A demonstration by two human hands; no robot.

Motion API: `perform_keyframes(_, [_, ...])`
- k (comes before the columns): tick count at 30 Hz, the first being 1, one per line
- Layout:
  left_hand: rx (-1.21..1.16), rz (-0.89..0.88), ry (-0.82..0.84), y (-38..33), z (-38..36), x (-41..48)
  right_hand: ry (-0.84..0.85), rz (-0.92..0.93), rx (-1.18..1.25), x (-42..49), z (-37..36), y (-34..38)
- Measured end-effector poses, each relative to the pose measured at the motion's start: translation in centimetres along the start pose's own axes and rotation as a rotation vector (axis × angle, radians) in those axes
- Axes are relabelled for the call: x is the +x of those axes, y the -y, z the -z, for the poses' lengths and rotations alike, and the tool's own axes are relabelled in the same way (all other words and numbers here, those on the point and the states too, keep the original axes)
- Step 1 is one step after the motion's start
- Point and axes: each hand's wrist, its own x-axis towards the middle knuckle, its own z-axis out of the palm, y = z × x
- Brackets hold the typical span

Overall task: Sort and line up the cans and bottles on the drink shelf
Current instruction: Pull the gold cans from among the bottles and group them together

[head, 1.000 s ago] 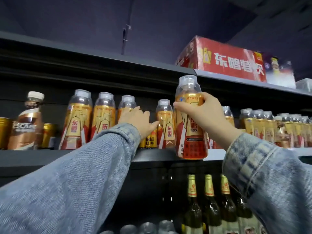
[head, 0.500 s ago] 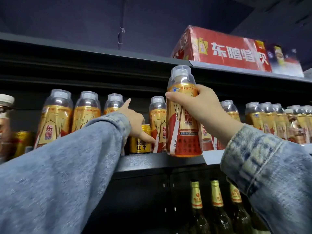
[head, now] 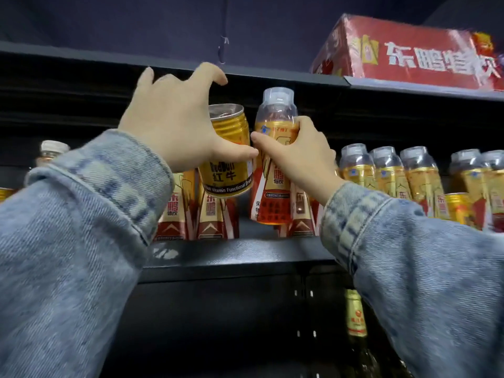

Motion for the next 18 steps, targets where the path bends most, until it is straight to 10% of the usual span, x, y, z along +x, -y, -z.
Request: perform_keyframes(18, [0.05,0.003,0.242,1.5,-1.4,-1.7,0.045,0.085,-0.252,-1.2,-3.9,-1.8])
